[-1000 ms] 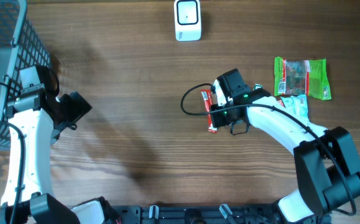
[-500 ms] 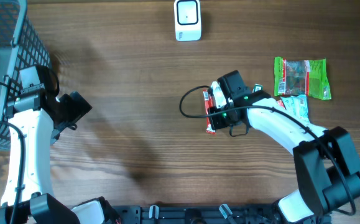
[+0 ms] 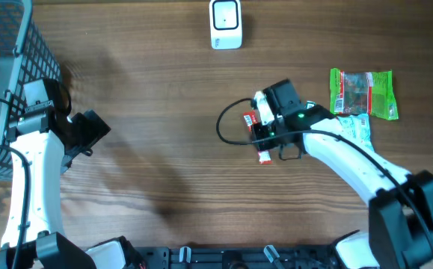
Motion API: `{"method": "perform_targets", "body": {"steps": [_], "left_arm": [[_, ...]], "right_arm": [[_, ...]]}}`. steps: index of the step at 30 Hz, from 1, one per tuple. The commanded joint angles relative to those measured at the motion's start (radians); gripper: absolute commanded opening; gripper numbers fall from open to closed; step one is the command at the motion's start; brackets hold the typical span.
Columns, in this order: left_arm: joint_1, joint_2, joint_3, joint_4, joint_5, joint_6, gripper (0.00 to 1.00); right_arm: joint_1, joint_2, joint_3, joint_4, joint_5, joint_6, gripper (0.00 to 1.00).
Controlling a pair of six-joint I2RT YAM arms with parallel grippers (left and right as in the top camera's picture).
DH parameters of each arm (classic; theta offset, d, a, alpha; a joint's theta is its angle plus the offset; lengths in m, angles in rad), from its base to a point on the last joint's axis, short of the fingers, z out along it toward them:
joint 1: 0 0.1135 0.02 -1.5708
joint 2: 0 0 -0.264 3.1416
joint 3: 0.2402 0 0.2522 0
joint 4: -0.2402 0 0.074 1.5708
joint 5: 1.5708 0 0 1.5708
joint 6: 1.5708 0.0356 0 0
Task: Scan the item barcode
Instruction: 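Regrip the red Nescafe stick with the right gripper, then lift the Nescafe stick with the right gripper to the white scanner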
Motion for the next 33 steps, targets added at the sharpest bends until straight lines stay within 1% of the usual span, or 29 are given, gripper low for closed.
{"method": "perform_targets", "body": {"steps": [1, 3, 5, 7, 9, 11, 13, 15, 19, 20, 21, 23, 24, 25, 26, 27, 29, 30, 31, 33], "left_arm": [[0.006, -0.011, -0.003, 0.0, -0.006, -0.01, 1.0], [0.006, -0.011, -0.003, 0.0, -0.006, -0.01, 1.0], [0.006, -0.011, -0.003, 0.0, -0.006, -0.01, 1.0], [0.006, -0.011, -0.003, 0.0, -0.006, -0.01, 1.0], [0.006, -0.011, -0.003, 0.0, -0.006, -0.01, 1.0], [0.006, -0.011, -0.003, 0.0, -0.006, -0.01, 1.0], [0.006, -0.011, -0.003, 0.0, -0.006, -0.01, 1.0], [0.006, -0.011, -0.003, 0.0, -0.006, -0.01, 1.0], [0.006, -0.011, -0.003, 0.0, -0.006, -0.01, 1.0], [0.006, -0.011, -0.003, 0.0, -0.006, -0.01, 1.0], [0.006, -0.011, -0.003, 0.0, -0.006, -0.01, 1.0], [0.006, -0.011, -0.003, 0.0, -0.006, -0.01, 1.0], [0.006, -0.011, -0.003, 0.0, -0.006, -0.01, 1.0], [0.006, -0.011, -0.003, 0.0, -0.006, -0.01, 1.0], [0.006, -0.011, -0.003, 0.0, -0.006, -0.01, 1.0], [0.006, -0.011, -0.002, 0.0, -0.006, -0.01, 1.0], [0.006, -0.011, -0.003, 0.0, -0.006, -0.01, 1.0], [0.006, -0.011, -0.003, 0.0, -0.006, -0.01, 1.0], [0.006, -0.011, -0.003, 0.0, -0.006, -0.01, 1.0], [0.006, -0.011, -0.003, 0.0, -0.006, -0.01, 1.0]], "right_arm": [[0.083, -0.002, 0.015, -0.077, 0.167, 0.019, 0.37], [0.143, 0.013, 0.005, -0.094, 0.282, 0.06, 0.37], [0.215, 0.023, -0.03, -0.086, 0.462, 0.145, 0.37], [0.245, 0.023, -0.046, -0.078, 0.538, 0.172, 0.37], [0.248, 0.028, -0.051, -0.058, 0.537, 0.191, 0.33], [0.248, 0.051, -0.051, -0.027, 0.512, 0.191, 0.34], [0.248, 0.117, -0.051, 0.012, 0.409, 0.166, 0.34], [0.248, 0.185, -0.051, 0.012, 0.439, 0.167, 0.33], [0.248, 0.23, -0.051, 0.031, 0.442, 0.166, 0.33], [0.248, 0.23, -0.051, 0.031, 0.43, 0.166, 0.27], [0.248, 0.23, -0.051, 0.029, 0.423, 0.167, 0.23], [0.248, 0.23, -0.05, 0.019, 0.422, 0.167, 0.06], [0.248, 0.224, -0.042, 0.002, 0.418, 0.169, 0.04], [0.245, 0.196, -0.017, -0.037, 0.389, 0.163, 0.04], [0.243, 0.11, 0.016, -0.076, 0.363, 0.103, 0.04], [0.244, 0.013, 0.019, -0.076, 0.315, 0.0, 0.04], [0.243, -0.133, 0.019, -0.099, 0.216, -0.148, 0.04], [0.243, -0.229, 0.019, -0.135, 0.203, -0.217, 0.04], [0.243, -0.287, 0.019, -0.156, 0.203, -0.268, 0.04], [0.244, -0.447, 0.019, -0.165, 0.195, -0.352, 0.04]]}}
